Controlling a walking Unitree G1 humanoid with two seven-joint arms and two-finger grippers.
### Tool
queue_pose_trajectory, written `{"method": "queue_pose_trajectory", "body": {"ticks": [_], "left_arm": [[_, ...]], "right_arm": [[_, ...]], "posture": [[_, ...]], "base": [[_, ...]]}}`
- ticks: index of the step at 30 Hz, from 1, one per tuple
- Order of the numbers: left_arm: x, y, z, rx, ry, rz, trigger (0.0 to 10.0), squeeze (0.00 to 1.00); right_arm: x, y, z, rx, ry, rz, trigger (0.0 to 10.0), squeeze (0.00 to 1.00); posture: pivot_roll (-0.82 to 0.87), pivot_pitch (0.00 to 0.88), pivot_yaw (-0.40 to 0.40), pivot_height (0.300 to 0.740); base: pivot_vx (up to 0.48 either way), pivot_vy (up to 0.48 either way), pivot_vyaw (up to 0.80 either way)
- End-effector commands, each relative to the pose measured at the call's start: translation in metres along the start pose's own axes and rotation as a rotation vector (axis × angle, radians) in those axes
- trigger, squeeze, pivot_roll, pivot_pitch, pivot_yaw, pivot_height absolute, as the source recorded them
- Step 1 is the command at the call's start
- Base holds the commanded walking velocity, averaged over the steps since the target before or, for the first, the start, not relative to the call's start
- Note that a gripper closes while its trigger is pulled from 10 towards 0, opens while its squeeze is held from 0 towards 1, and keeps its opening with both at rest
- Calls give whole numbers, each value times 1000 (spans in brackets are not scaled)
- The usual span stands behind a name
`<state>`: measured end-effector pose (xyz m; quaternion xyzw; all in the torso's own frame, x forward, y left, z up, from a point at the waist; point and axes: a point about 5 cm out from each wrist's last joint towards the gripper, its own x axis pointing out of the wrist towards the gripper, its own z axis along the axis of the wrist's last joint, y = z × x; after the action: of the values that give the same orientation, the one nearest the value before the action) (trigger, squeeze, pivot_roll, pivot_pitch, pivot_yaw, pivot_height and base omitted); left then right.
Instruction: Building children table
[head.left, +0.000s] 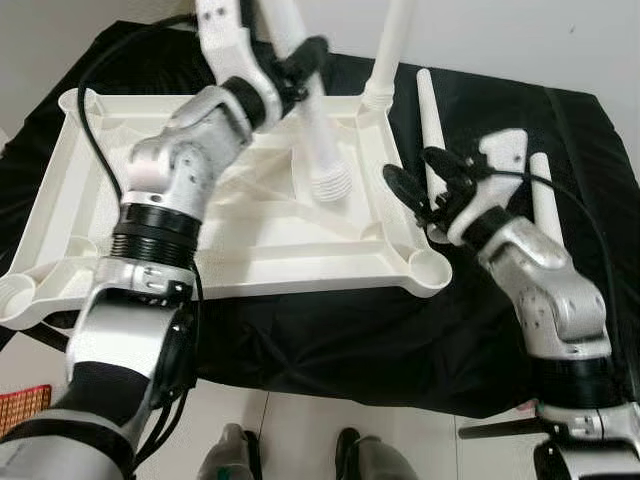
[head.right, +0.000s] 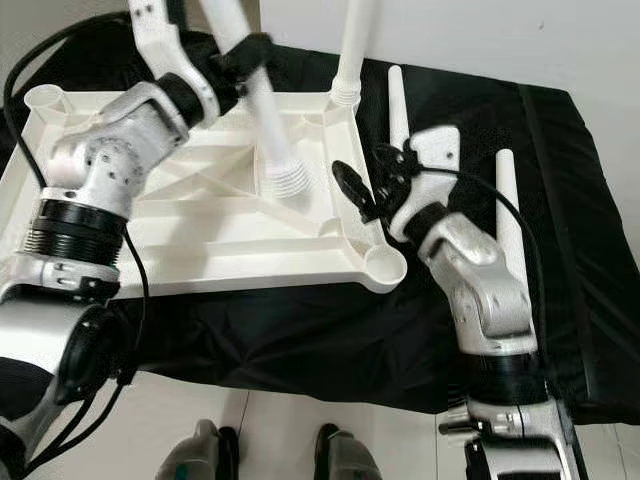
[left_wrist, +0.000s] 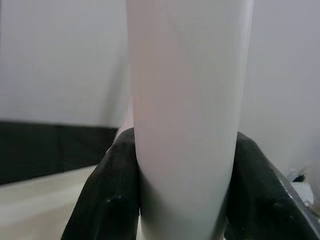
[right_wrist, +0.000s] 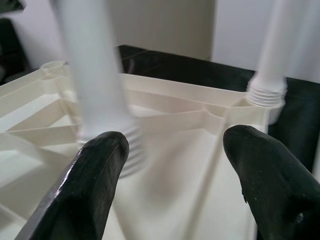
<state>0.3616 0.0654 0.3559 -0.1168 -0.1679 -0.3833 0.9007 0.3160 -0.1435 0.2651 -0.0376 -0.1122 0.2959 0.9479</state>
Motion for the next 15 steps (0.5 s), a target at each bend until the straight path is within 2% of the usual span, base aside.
{"method": "queue_pose_trajectory", "body": {"ticks": [1,3,4,5,6,14,15], "left_arm": [[0,-9,5,44,-15,-118,10000,0],[1,-22,5,119,-22,-144,10000,0],[1,-22,5,119,-22,-144,10000,0],[1,-28,3,139,-20,-164,10000,0],[1,-35,1,159,-18,-181,10000,0],[-1,-48,-12,247,-5,-213,10000,0],[-1,-49,-14,247,-4,-216,10000,0]], "right_arm": [[-1,1,-7,13,35,10,10000,0],[4,4,-6,19,77,50,10000,0],[4,4,-6,19,77,50,10000,0],[7,5,-5,13,84,69,10000,0],[11,7,-2,5,80,104,10000,1000],[21,7,7,-19,74,140,10000,1000],[22,7,8,-26,74,142,10000,557]], "posture": [[24,167,-50,740],[28,157,-58,740],[28,157,-58,740],[32,152,-62,740],[35,147,-69,740],[40,138,-78,740],[39,137,-79,740]], "base": [[0,0,0],[0,0,0],[0,0,0],[0,0,0],[0,0,0],[0,0,0],[0,0,0]]}}
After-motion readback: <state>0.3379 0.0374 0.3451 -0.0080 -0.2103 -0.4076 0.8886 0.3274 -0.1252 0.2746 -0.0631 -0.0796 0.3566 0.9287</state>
